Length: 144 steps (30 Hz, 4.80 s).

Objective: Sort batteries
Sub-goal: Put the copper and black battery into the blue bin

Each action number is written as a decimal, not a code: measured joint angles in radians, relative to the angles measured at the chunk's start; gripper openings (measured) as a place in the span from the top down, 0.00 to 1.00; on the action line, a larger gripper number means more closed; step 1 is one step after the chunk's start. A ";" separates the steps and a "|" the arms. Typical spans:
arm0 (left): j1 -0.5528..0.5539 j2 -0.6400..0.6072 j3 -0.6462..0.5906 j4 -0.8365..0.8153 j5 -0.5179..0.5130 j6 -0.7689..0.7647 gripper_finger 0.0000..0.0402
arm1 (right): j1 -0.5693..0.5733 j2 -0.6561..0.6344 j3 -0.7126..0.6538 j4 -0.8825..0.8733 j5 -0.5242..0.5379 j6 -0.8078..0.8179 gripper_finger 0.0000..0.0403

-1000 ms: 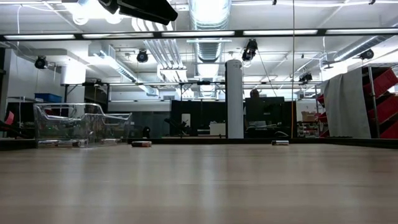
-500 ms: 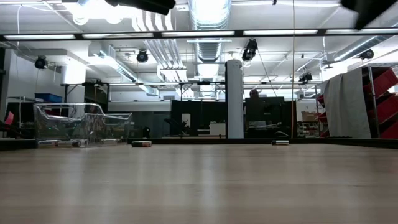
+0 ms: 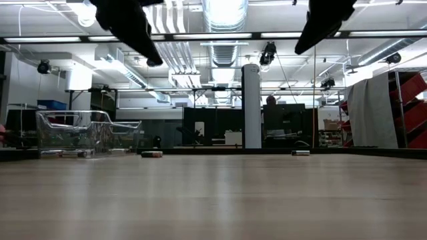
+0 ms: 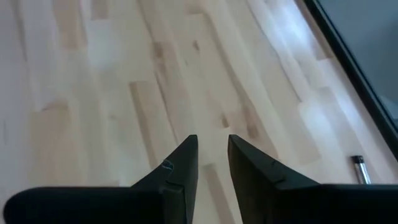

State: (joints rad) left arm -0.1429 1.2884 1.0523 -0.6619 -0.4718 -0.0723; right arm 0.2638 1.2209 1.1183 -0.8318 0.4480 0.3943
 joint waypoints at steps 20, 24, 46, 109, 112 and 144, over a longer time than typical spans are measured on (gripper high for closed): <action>0.375 0.069 -0.155 0.040 0.177 0.405 0.60 | -0.044 -0.033 -0.043 0.127 0.051 -0.058 0.83; 0.443 0.069 -0.238 0.161 0.183 0.481 0.60 | -0.044 -0.033 -0.043 0.146 0.052 -0.066 0.83; 0.662 0.266 -0.284 0.378 0.357 0.667 0.60 | -0.044 -0.032 -0.054 0.162 0.051 -0.064 0.77; 0.740 0.385 -0.262 0.441 0.396 0.691 0.60 | -0.055 -0.032 -0.102 0.216 0.051 -0.085 0.77; 0.770 0.386 -0.263 0.438 0.468 0.681 0.60 | -0.055 -0.032 -0.103 0.216 0.051 -0.085 0.79; 0.805 0.422 -0.265 0.425 0.548 0.643 0.76 | -0.055 -0.032 -0.106 0.216 0.050 -0.098 0.81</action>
State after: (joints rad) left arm 0.6621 1.7100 0.7870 -0.2365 0.0767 0.5705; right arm 0.2086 1.1892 1.0126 -0.6155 0.4983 0.2962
